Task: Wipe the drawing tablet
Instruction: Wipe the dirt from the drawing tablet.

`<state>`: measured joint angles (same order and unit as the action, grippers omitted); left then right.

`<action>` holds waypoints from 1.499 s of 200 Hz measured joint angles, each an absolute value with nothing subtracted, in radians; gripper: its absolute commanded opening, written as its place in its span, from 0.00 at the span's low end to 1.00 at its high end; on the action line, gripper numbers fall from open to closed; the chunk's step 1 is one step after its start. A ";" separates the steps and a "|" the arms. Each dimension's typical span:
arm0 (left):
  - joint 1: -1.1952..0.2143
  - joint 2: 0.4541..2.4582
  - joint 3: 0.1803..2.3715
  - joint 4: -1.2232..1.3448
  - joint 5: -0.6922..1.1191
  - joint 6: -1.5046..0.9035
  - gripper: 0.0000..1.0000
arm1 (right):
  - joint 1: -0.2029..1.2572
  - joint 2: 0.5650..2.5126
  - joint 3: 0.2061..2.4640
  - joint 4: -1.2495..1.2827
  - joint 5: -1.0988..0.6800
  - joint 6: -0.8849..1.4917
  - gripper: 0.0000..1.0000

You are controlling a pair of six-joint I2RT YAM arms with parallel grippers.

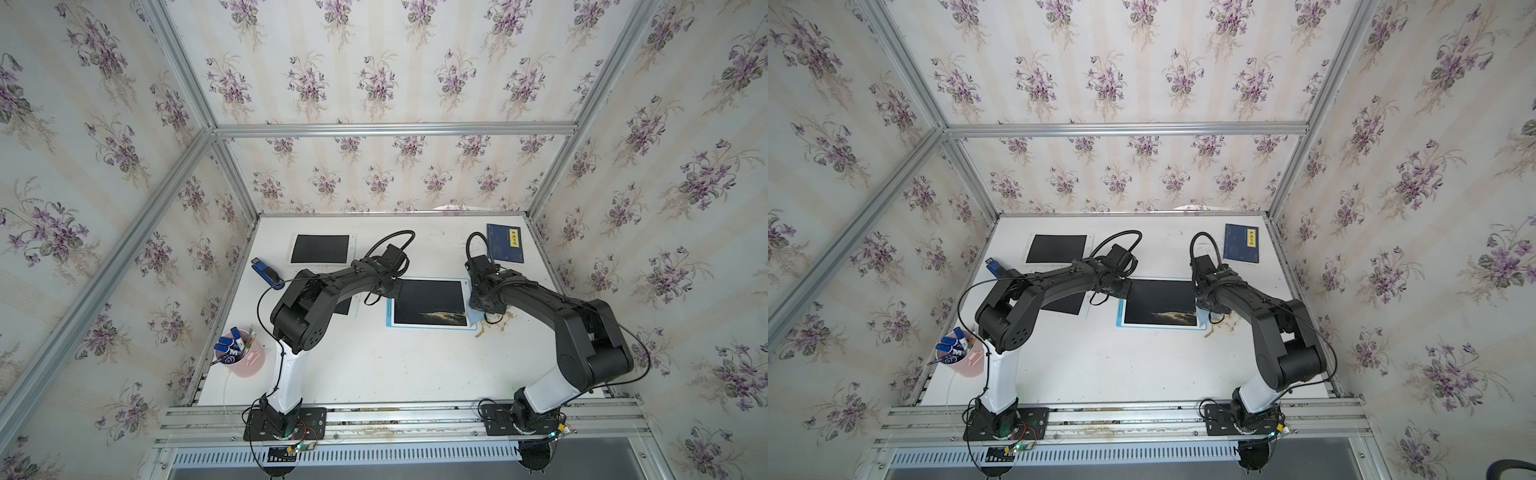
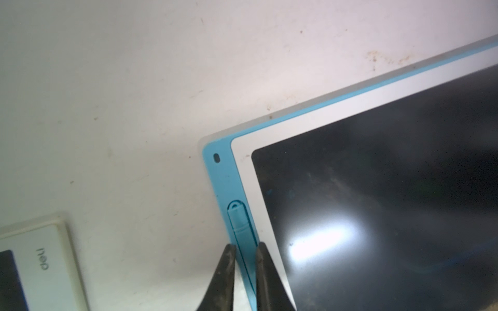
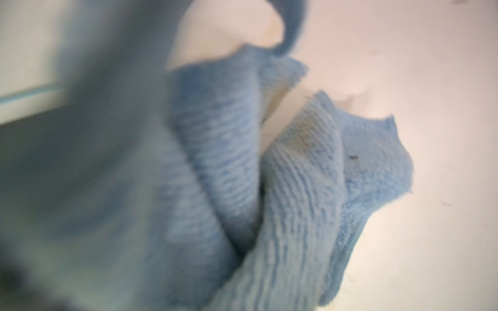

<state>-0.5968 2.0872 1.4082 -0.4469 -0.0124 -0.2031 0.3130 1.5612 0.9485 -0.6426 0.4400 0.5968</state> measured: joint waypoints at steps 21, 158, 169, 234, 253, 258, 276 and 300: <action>-0.594 2.080 1.398 -0.435 -0.004 -0.203 0.17 | 0.342 1.471 0.984 -0.682 0.495 0.626 0.00; -0.593 2.059 1.368 -0.396 0.003 -0.200 0.17 | 0.748 1.635 1.048 -0.404 -0.092 0.609 0.00; -0.593 2.059 1.368 -0.396 0.003 -0.200 0.17 | 0.746 1.648 1.037 -0.367 -0.127 0.619 0.00; -0.591 2.059 1.368 -0.397 0.007 -0.200 0.16 | 0.748 1.632 0.908 -0.139 -0.439 0.681 0.00; -0.591 2.058 1.368 -0.397 0.007 -0.200 0.16 | 0.741 1.615 0.892 -0.104 -0.477 0.684 0.00; -0.591 2.058 1.368 -0.397 0.007 -0.200 0.16 | 0.733 1.614 0.886 -0.095 -0.487 0.684 0.00; -0.591 2.058 1.369 -0.397 0.007 -0.200 0.16 | 0.684 1.614 0.854 -0.073 -0.500 0.685 0.00; -0.591 2.058 1.370 -0.400 0.007 -0.200 0.16 | 0.575 1.637 0.794 -0.066 -0.519 0.691 0.00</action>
<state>-0.5907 2.0583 1.3705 -0.3996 0.0067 -0.2001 0.5747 1.6375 0.7937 -0.0662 -0.5190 0.6914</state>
